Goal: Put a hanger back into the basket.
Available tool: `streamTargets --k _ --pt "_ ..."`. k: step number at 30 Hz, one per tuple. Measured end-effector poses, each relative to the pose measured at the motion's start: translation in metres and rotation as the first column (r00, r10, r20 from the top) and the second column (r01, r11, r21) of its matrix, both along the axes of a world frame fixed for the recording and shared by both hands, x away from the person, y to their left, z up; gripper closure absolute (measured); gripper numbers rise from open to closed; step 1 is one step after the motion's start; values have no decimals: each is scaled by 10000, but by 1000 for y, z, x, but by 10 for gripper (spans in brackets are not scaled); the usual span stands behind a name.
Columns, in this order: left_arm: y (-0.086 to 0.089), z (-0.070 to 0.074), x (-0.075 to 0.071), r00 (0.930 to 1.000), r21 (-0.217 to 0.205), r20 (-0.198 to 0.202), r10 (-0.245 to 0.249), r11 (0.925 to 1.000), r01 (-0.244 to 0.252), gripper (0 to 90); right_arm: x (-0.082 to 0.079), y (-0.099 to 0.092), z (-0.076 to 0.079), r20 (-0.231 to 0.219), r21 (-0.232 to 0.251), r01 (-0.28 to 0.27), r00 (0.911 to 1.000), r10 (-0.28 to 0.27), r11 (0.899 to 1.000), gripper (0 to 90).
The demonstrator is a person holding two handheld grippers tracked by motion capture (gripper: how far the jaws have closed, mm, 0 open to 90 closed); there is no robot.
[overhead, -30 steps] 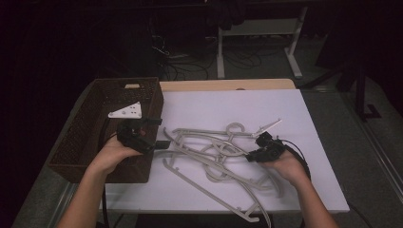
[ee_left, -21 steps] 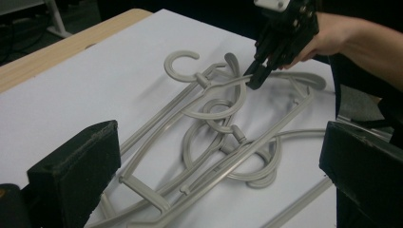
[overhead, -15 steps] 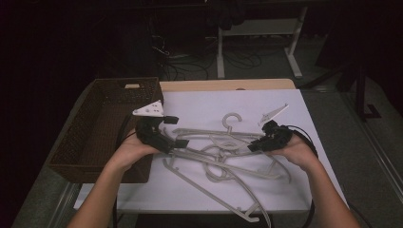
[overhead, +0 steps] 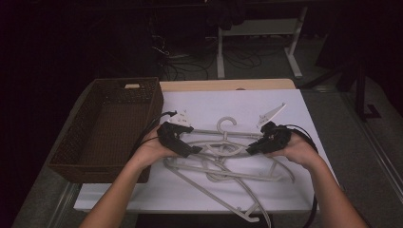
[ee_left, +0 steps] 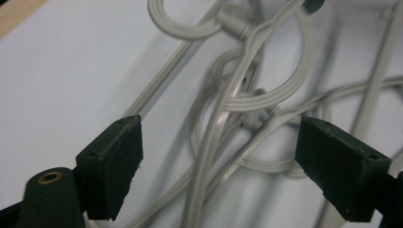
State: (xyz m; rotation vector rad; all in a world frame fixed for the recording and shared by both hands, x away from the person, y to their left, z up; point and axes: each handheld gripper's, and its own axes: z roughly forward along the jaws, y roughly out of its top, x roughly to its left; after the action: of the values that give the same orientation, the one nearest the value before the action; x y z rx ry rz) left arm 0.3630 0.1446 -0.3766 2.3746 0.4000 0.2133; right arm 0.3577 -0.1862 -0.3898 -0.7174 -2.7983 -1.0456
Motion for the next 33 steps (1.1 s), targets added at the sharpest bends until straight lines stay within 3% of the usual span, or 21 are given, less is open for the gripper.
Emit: streamTargets --k 2,7,9,10,16,22,25,28,31,33 --pt "-2 -3 0 10000 148 94 -22 9999 21 251 0 1 1 -7 41 -119 9999 119 9999 811" --pt "-4 -8 -1 9990 666 167 -408 9970 396 496 0 4 3 -8 133 -317 9995 317 9994 811" --pt "-5 -9 -2 9989 709 183 -438 9966 424 521 0 4 3 -9 203 -367 9993 368 9991 811" --pt "-6 -9 -2 9981 753 206 -580 9956 563 585 0 6 4 -16 297 -479 9988 479 9984 811" --pt "-9 -9 -6 9961 873 215 -853 9927 831 777 1 10 7 -27 541 -703 9975 705 9961 811" --pt "-8 -7 -11 9901 913 -269 -1381 9859 1400 815 3 12 4 -91 404 -840 9964 844 9956 790" --pt "-7 -3 -14 9900 728 -351 -1366 9876 1389 821 4 12 3 -74 323 -787 9969 789 9964 762" --pt "-5 2 -16 9889 693 -456 -1414 9871 1443 822 5 13 4 221 473 -512 9985 502 9976 594" --pt "-4 9 -22 9907 917 -355 -1317 9867 1344 823 6 13 10 431 675 -220 9989 192 9975 483" --pt "1 18 -25 9917 844 -308 -1250 9883 1272 823 6 11 15 617 816 -34 9981 -16 9967 420"
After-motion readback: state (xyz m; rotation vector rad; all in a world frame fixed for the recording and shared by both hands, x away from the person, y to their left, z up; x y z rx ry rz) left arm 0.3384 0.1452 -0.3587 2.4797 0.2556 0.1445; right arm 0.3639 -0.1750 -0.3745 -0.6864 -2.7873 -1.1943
